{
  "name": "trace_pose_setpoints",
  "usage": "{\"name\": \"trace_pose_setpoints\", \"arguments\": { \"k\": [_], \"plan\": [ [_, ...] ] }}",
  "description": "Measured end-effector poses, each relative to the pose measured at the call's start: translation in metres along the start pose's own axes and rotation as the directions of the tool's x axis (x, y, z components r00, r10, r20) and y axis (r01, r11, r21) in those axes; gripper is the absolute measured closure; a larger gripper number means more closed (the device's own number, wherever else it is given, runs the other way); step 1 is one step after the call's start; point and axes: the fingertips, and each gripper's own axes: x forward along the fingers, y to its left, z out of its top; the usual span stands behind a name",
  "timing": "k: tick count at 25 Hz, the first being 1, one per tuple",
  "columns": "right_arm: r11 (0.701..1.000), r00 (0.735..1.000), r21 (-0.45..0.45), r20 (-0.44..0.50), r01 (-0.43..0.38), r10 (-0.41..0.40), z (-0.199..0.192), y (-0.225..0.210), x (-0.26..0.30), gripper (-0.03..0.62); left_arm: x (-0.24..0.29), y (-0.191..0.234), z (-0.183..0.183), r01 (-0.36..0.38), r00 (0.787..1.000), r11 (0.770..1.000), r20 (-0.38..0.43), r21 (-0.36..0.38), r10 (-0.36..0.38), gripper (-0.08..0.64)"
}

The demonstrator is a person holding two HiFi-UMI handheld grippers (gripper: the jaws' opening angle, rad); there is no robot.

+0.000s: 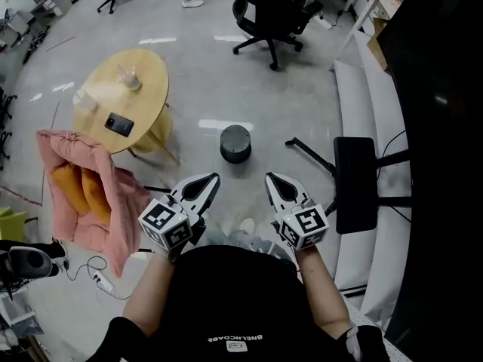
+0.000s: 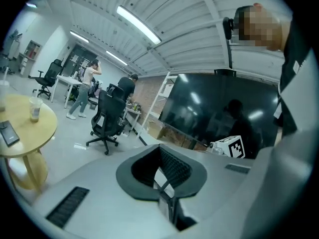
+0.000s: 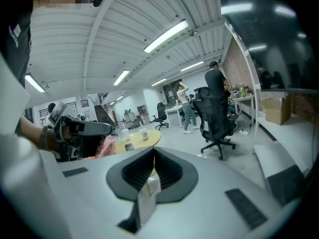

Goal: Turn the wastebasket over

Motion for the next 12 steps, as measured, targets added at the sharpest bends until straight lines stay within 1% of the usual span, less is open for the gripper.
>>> {"name": "trace_pose_setpoints", "arguments": {
  "k": [4, 7, 12],
  "plan": [
    [1.0, 1.0, 0.009, -0.024, -0.004, 0.004, -0.005, -0.006, 0.013, 0.581, 0.003, 0.014, -0.005, -0.02, 1.0, 0.999, -0.024, -0.036, 0.019, 0.548],
    [1.0, 0.999, 0.014, -0.046, 0.003, -0.002, -0.009, -0.01, 0.028, 0.581, 0.008, 0.037, -0.008, -0.03, 0.999, 0.998, -0.031, -0.051, 0.028, 0.548],
    [0.999, 0.994, 0.014, -0.107, 0.035, -0.033, -0.004, -0.019, 0.065, 0.581, 0.028, 0.08, 0.009, -0.01, 0.999, 0.996, -0.043, -0.092, 0.006, 0.548]
  ]
}}
